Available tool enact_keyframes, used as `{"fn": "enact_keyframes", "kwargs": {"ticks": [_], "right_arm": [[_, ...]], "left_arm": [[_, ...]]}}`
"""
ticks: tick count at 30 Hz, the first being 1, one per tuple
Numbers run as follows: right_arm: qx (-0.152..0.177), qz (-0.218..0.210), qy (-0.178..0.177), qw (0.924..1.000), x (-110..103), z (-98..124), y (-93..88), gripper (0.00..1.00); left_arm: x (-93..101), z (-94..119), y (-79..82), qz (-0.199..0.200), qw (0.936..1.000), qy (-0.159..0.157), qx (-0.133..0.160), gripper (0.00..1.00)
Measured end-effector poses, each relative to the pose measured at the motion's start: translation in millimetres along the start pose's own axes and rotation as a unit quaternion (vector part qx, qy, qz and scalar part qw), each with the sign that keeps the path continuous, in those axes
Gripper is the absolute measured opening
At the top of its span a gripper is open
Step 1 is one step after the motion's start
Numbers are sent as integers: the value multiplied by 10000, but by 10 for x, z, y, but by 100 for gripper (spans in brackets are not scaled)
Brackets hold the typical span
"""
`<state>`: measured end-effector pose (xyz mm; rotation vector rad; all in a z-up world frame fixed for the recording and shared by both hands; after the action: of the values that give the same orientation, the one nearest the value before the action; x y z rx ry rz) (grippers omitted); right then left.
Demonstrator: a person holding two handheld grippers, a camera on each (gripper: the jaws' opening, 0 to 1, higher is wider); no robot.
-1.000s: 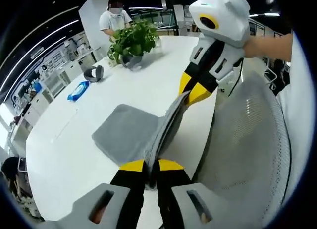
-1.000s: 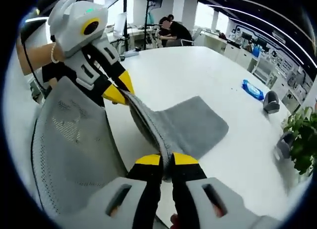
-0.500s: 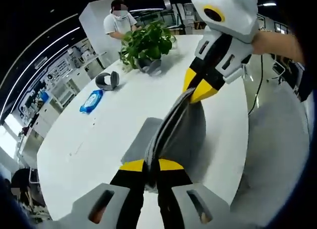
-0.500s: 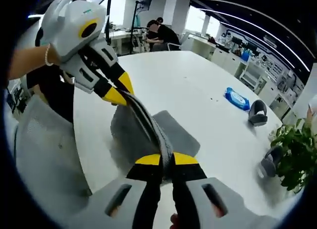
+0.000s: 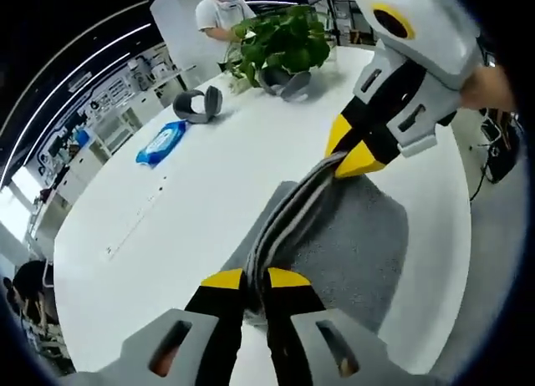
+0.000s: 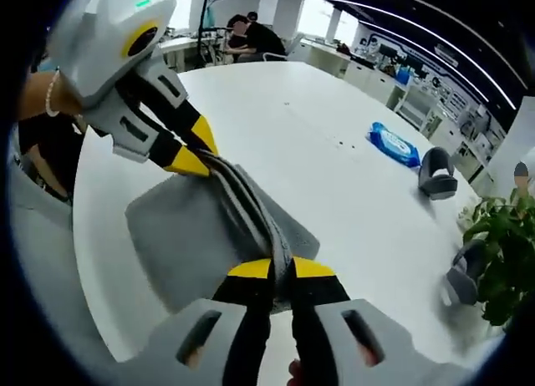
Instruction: Fold the towel on the table until its edges align and the towel forms a compact rectangular stack.
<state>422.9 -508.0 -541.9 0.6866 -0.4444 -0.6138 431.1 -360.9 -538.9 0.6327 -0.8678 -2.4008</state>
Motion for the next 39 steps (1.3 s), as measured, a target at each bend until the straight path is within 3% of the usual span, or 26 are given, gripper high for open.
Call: {"fn": "enact_keyframes", "kwargs": {"ticks": [6,12,17,19,23,27,30,34,39], "right_arm": [[-152,31,-40,9999,38,-252,-109,6],[-161,77,-229,9996,82,-399,-190,8],[-143,196,-315,9992,101,-453,-223,11],[-119,148,-322,9993,114,-454,-218,12],[-17,-83,-309,9995,139,-425,-223,18],[288,-681,-397,9965,152,-283,-196,22],[360,-700,-360,9963,100,-154,-210,24],[447,-629,-360,9964,-84,36,-240,21],[305,-543,-182,9979,-338,108,-378,16]], "left_arm": [[11,-227,-171,208,9997,61,-135,8],[1,-331,-211,98,9996,267,-45,9],[29,-403,-277,-235,9989,393,-33,10],[9,-394,-270,-163,9987,478,-15,12],[-66,-316,-251,266,9976,642,57,19],[-138,-145,-256,560,9941,894,238,22],[-116,22,-237,754,9894,1103,574,22],[82,215,-248,904,9881,988,762,21],[409,323,-348,842,9919,667,674,20]]}}
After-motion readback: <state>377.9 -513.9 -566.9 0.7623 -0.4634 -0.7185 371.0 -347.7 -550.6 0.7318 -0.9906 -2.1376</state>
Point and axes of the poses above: the point that each gripper's makers call its tool centre point, and the gripper's own axes: z roughly backward along the fingers, x roughly to its right, y roughly out of its top, the point moved 6 cm from there along z, roughly backward along the fingers, and after that the axes turned 6 degrees about x, right-handed, at the moved point
